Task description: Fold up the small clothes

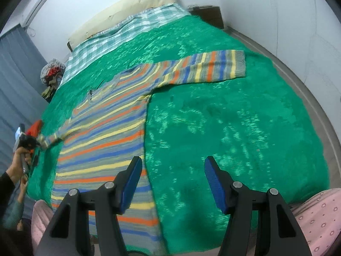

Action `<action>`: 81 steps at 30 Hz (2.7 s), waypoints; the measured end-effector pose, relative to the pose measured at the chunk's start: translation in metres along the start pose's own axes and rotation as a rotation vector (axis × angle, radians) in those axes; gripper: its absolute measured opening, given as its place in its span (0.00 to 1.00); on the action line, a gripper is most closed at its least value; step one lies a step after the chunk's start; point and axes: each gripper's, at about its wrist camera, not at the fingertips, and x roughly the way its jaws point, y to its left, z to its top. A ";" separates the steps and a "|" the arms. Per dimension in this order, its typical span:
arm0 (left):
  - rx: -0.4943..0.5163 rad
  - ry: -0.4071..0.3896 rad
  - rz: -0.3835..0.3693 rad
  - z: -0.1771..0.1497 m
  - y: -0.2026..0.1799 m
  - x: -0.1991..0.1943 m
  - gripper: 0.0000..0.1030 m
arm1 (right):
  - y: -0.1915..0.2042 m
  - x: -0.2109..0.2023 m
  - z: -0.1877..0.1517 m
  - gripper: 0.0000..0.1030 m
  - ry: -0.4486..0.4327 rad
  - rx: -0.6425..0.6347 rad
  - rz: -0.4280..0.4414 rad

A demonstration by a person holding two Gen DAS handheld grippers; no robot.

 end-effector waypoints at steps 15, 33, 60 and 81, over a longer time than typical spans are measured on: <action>0.114 0.015 0.155 -0.032 -0.002 0.002 0.73 | 0.023 0.024 0.020 0.74 0.099 -0.113 -0.076; 0.873 -0.093 -0.296 0.017 -0.264 -0.014 0.91 | 0.148 0.215 0.272 0.77 0.194 -0.629 0.099; 0.882 -0.361 -0.081 -0.016 -0.297 -0.036 0.81 | 0.120 0.300 0.264 0.64 0.178 -0.540 -0.190; 1.092 -0.056 -0.177 -0.376 -0.111 -0.194 0.80 | 0.060 0.054 -0.121 0.63 0.686 -0.808 -0.169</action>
